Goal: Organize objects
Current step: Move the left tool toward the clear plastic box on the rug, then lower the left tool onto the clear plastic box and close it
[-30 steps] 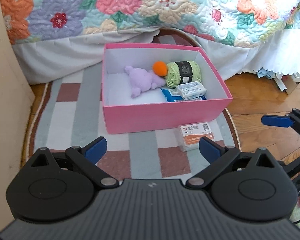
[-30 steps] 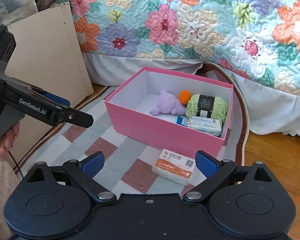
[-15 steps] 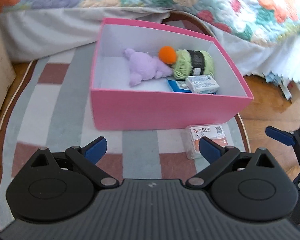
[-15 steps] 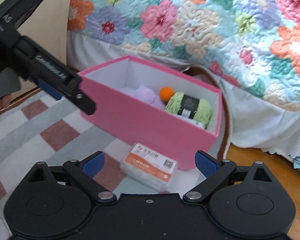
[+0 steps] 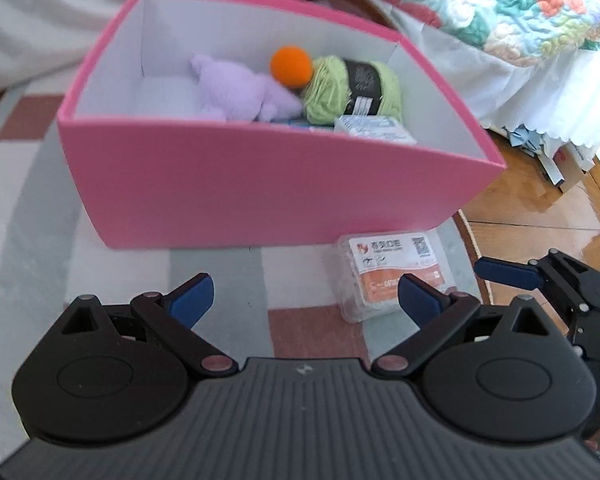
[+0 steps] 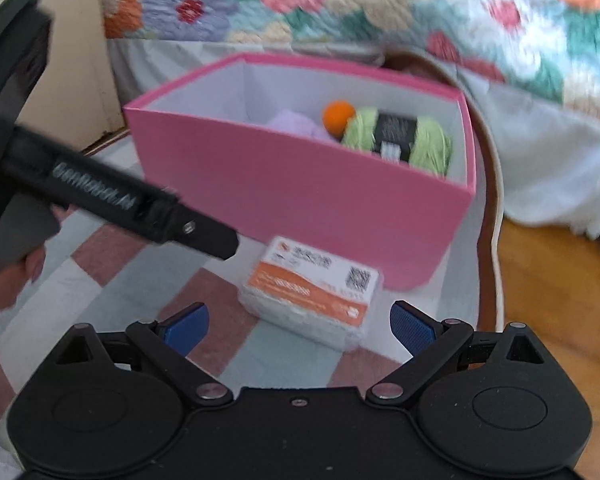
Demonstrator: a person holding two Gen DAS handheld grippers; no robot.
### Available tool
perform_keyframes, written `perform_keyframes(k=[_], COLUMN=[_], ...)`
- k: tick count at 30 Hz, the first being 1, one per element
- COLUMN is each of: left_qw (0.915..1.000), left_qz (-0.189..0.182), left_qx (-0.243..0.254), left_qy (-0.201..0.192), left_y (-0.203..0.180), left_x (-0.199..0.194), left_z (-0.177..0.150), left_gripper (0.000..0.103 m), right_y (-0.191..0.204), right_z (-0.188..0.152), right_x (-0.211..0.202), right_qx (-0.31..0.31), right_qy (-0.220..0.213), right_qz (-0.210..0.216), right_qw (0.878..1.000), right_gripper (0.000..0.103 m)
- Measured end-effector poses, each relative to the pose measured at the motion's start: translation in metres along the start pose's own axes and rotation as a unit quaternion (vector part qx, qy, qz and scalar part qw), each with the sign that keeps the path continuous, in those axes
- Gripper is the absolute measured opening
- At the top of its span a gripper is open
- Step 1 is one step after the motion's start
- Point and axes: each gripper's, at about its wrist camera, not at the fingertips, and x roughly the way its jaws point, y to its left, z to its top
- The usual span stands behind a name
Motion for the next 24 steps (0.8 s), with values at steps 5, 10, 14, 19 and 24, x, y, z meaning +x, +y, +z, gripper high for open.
perform_keyframes(k=[5, 10, 14, 19, 24], left_qw=[0.9999, 0.9997, 0.9992, 0.9986, 0.9965], left_qz=[-0.009, -0.007, -0.020, -0.043, -0.082], left_qx=[-0.008, 0.025, 0.035, 0.029, -0.001], left_qy=[-0.006, -0.001, -0.008, -0.007, 0.019], left_y=[0.000, -0.008, -0.012, -0.012, -0.006], left_x=[0.010, 0.019, 0.021, 0.028, 0.024], left_z=[-0.003, -0.005, -0.005, -0.003, -0.001], left_gripper=[0.098, 0.071, 0.065, 0.054, 0.030], right_y=[-0.023, -0.030, -0.024, -0.021, -0.019], right_z=[-0.004, -0.005, -0.005, -0.007, -0.006], right_x=[0.017, 0.024, 0.032, 0.036, 0.032], right_qx=[0.046, 0.058, 0.027, 0.016, 0.016], right_qy=[0.015, 0.015, 0.025, 0.036, 0.036], right_qz=[0.012, 0.035, 0.035, 0.045, 0.059], right_qw=[0.999, 0.998, 0.999, 0.998, 0.997], right_gripper=[0.096, 0.094, 0.087, 0.078, 0.073])
